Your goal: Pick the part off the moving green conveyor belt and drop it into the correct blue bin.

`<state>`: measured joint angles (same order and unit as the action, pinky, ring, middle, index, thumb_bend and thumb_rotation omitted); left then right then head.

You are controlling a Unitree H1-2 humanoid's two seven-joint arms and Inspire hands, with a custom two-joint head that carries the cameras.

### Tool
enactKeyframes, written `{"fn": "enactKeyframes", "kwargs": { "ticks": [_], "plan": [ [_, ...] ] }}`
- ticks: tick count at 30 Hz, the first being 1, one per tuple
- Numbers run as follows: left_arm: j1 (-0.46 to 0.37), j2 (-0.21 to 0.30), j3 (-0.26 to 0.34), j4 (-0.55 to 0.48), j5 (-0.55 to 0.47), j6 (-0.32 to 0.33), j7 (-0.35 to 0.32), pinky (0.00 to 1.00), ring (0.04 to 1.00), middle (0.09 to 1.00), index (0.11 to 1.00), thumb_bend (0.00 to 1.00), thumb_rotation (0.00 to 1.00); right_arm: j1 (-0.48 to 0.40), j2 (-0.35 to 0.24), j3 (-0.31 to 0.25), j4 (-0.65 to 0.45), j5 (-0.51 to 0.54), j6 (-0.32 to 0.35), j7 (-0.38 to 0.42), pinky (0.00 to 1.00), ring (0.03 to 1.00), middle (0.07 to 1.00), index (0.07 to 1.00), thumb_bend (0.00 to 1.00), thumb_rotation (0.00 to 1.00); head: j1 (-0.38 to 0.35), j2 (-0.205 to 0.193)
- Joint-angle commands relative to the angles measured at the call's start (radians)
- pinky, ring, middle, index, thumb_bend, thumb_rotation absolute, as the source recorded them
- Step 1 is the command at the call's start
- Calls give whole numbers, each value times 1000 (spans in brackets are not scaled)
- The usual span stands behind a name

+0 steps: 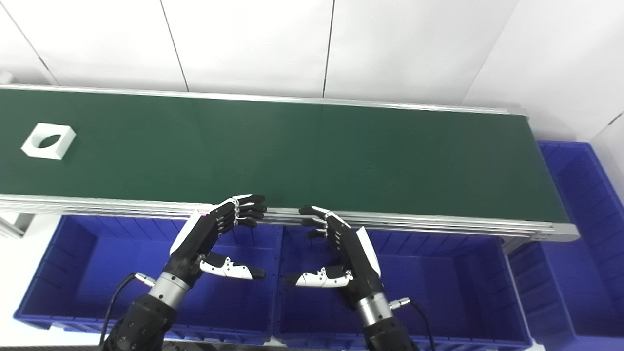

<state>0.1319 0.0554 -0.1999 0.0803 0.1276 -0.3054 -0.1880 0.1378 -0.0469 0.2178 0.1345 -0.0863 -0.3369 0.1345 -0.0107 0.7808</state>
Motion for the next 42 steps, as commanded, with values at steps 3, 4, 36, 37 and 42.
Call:
{"fn": "enactKeyframes", "kwargs": {
  "ticks": [3, 4, 36, 37, 42],
  "plan": [
    [-4, 2, -2, -34, -22, -26, 2, 689, 738, 751, 787, 973, 103, -11, 12, -4, -26, 12, -52, -4, 673, 766, 842, 756, 937, 182, -2, 1],
    [-4, 2, -2, -35, -22, -25, 2, 690, 738, 751, 788, 972, 106, -10, 13, -3, -28, 11, -52, -5, 670, 764, 840, 756, 937, 179, -2, 1],
    [-6, 10, -4, -28, -31, -43, -1, 683, 732, 745, 785, 967, 98, -9, 18, 3, -20, -2, -63, -17, 668, 759, 841, 757, 934, 176, -9, 1],
    [-6, 10, -4, -26, -30, -45, 0, 683, 732, 745, 785, 967, 98, -9, 18, 4, -21, -1, -61, -17, 668, 759, 841, 757, 934, 176, -9, 1],
    [-6, 10, -3, -28, -32, -43, -1, 678, 730, 742, 784, 964, 91, -10, 18, 4, -21, -4, -62, -19, 664, 757, 841, 756, 935, 179, -9, 1]
  ]
}}
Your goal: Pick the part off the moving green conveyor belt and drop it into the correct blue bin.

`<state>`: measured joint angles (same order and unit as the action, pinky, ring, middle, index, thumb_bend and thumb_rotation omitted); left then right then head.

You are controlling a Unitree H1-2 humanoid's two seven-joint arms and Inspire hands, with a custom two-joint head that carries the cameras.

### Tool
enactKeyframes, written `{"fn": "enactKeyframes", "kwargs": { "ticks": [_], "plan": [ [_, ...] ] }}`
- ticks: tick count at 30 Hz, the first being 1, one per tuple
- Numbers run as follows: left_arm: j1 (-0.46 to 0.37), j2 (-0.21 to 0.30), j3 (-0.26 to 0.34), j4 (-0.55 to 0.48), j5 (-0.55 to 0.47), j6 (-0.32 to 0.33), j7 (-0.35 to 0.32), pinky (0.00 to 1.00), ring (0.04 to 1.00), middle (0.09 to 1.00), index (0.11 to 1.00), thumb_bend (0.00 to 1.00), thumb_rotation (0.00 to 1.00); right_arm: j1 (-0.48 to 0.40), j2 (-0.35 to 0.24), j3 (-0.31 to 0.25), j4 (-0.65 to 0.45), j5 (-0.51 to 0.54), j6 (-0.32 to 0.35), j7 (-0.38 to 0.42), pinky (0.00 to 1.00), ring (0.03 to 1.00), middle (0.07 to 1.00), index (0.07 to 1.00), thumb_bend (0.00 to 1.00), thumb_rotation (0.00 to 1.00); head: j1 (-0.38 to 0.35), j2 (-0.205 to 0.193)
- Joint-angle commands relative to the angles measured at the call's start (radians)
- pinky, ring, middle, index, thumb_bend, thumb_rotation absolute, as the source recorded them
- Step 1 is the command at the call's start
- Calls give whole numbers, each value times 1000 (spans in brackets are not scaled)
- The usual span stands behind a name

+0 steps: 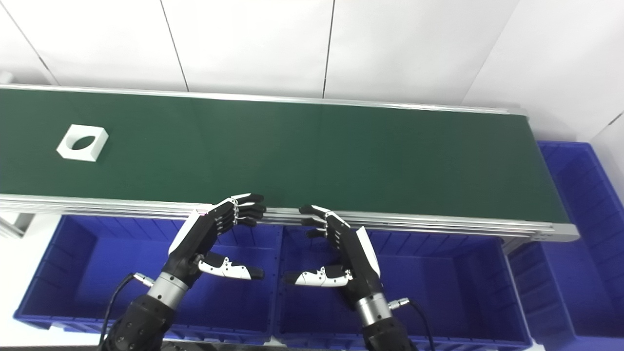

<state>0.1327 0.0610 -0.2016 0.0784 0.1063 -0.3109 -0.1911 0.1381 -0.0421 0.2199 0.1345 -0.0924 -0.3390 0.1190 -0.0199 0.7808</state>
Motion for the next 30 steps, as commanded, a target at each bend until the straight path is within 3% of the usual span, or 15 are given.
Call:
{"fn": "enactKeyframes", "kwargs": {
  "ticks": [1, 11, 16, 21, 30],
  "plan": [
    [-7, 4, -2, -27, -10, -37, 3, 676, 729, 740, 781, 966, 91, -11, 14, 2, -19, 1, -63, -5, 662, 756, 839, 755, 936, 179, 0, 1],
    [-9, 2, -3, -6, 0, -56, 8, 675, 729, 738, 779, 970, 105, -13, 11, -2, 1, 9, -75, -3, 665, 758, 842, 757, 942, 181, 16, -20],
    [-16, -16, -10, 60, 18, -83, 23, 705, 755, 761, 776, 973, 139, -13, -7, -8, 33, 13, -100, 2, 664, 756, 846, 762, 932, 177, 122, -82],
    [-41, -34, -19, 168, 41, -150, 49, 735, 768, 754, 769, 972, 151, -22, -29, -16, 80, 46, -128, 21, 678, 768, 844, 765, 915, 144, 210, -142],
    [-84, -40, -64, 286, 38, -159, 97, 737, 780, 766, 766, 976, 199, -39, -46, -35, 142, 93, -131, 49, 683, 770, 851, 763, 917, 150, 274, -212]
  ]
}}
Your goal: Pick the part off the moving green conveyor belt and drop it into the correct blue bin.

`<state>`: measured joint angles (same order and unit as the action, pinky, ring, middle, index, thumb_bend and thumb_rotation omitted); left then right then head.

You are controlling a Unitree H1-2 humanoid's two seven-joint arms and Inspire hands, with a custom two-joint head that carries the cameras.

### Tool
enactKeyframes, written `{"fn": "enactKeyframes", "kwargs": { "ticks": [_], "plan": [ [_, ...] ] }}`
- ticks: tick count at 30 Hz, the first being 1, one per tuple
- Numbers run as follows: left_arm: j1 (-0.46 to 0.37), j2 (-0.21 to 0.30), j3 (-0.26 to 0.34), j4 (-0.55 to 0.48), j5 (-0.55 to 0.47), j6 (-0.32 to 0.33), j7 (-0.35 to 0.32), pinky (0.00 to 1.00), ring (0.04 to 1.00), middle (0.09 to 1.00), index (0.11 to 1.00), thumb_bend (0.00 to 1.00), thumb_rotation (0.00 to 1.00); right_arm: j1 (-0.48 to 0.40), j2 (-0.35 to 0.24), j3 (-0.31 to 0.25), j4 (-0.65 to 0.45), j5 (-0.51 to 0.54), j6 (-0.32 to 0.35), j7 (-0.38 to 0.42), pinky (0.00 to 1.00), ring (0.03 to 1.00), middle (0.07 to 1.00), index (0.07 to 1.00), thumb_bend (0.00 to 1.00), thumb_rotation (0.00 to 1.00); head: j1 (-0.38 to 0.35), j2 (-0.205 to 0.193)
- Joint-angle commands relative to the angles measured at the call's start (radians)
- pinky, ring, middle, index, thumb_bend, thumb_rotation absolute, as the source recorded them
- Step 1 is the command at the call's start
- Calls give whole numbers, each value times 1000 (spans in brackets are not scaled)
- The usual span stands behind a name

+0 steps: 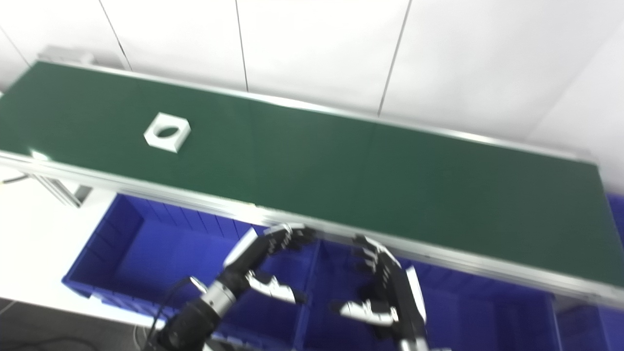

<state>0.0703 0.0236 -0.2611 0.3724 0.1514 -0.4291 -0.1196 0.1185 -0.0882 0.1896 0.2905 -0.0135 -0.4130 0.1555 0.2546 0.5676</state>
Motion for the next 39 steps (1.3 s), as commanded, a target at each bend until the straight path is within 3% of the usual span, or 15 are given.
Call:
{"fn": "enactKeyframes", "kwargs": {
  "ticks": [1, 12, 25, 31, 39],
  "plan": [
    [-26, -3, -9, 1, -7, -41, 32, 731, 776, 764, 764, 979, 203, -22, -2, -7, -8, 13, -57, 13, 685, 770, 851, 761, 916, 153, 7, -5],
    [-42, 2, -40, 32, -28, -41, 55, 773, 797, 772, 770, 971, 171, -34, -6, -16, 15, 12, -57, 21, 698, 778, 854, 765, 914, 158, 13, -20],
    [-48, 21, -63, 47, -20, -41, 87, 735, 781, 762, 770, 975, 203, -39, 2, -14, 35, 7, -57, 14, 688, 771, 853, 761, 923, 152, 4, -48],
    [-49, 35, -80, 64, -16, -40, 108, 726, 777, 762, 772, 975, 227, -40, 13, -15, 55, 11, -57, 16, 683, 765, 849, 754, 930, 146, -34, -82],
    [-54, 52, -94, 73, -38, -41, 112, 743, 778, 767, 780, 976, 234, -49, 21, -9, 75, -1, -57, 4, 663, 748, 838, 744, 962, 152, -62, -87]
  ]
}}
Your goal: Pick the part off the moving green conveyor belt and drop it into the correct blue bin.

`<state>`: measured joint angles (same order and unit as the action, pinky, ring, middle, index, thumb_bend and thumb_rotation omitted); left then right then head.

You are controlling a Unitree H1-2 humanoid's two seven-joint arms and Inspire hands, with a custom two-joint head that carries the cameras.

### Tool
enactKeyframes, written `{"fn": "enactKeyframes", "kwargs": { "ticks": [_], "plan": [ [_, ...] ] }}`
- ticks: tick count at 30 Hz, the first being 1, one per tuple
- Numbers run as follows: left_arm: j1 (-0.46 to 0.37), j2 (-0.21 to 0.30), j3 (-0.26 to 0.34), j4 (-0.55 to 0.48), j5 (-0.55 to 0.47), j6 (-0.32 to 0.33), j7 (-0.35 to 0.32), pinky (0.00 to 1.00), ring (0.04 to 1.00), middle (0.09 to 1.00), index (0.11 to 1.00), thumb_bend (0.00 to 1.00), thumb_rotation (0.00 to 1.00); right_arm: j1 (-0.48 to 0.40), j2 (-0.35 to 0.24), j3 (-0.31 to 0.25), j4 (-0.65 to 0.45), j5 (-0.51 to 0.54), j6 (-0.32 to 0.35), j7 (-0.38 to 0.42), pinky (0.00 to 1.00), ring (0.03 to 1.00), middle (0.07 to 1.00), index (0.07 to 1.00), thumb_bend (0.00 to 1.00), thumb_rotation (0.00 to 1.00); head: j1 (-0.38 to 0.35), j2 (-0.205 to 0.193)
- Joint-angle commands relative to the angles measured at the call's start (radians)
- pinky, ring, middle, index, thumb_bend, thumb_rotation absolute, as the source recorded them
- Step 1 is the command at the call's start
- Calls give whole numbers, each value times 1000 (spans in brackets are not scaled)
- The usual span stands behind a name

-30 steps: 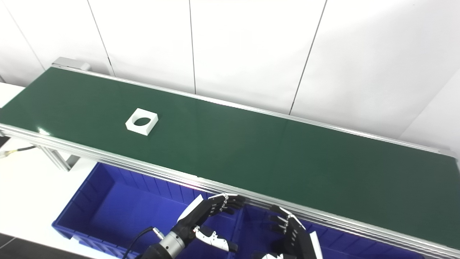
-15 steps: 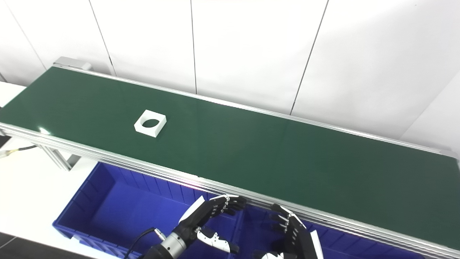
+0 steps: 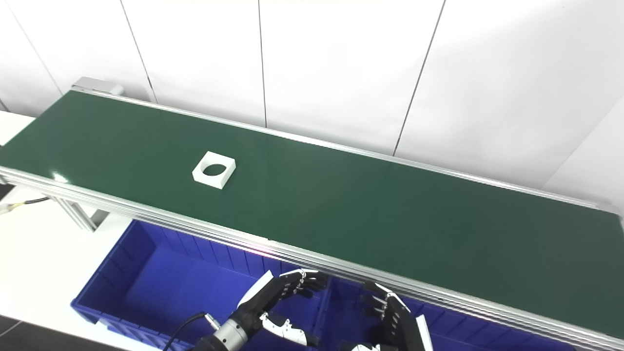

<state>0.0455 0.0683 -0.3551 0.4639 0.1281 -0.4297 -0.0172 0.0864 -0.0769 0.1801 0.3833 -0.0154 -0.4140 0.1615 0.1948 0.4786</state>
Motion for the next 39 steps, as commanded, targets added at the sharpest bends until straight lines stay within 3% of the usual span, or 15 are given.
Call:
{"fn": "enactKeyframes", "kwargs": {
  "ticks": [1, 11, 17, 20, 25, 27, 32, 36, 39],
  "plan": [
    [-29, 8, -1, -18, -16, -40, 11, 743, 778, 768, 780, 977, 236, -17, 10, 1, -17, 0, -56, -4, 662, 747, 837, 745, 963, 152, -2, 2],
    [-13, 19, -18, -92, -29, -40, 4, 727, 776, 768, 774, 980, 248, -29, 13, 2, -2, 3, -56, -3, 659, 749, 839, 746, 968, 151, 22, -1],
    [16, 30, -42, -251, -44, -40, -46, 743, 749, 755, 772, 974, 247, -58, 22, 0, 42, 5, -56, -2, 667, 752, 840, 746, 959, 149, 45, -7],
    [28, 31, -64, -347, -48, -40, -71, 672, 715, 749, 768, 961, 225, -70, 28, -4, 61, 9, -56, 0, 667, 766, 843, 750, 957, 160, 48, -8],
    [16, 32, -76, -508, -64, -31, -135, 635, 709, 753, 767, 951, 215, -77, 39, -16, 76, 25, -56, 13, 673, 785, 843, 753, 957, 163, 52, -8],
    [-4, 34, -76, -575, -88, -13, -172, 619, 709, 759, 771, 944, 210, -79, 41, -16, 80, 20, -56, 9, 675, 782, 844, 758, 954, 167, 54, -13],
    [-107, 52, -57, -751, -24, 145, -247, 628, 727, 773, 775, 960, 164, -87, 49, -18, 96, 17, -56, 4, 671, 756, 839, 759, 956, 150, 51, -31],
    [-242, 90, 1, -730, 123, 179, -248, 624, 736, 773, 775, 987, 164, -92, 49, -10, 101, -3, -56, -21, 634, 733, 843, 754, 951, 83, 44, -43],
    [-318, 111, 34, -676, 244, 167, -229, 599, 731, 773, 778, 1000, 196, -91, 52, -13, 103, 6, -56, -18, 633, 750, 840, 746, 957, 139, 36, -49]
  ]
}}
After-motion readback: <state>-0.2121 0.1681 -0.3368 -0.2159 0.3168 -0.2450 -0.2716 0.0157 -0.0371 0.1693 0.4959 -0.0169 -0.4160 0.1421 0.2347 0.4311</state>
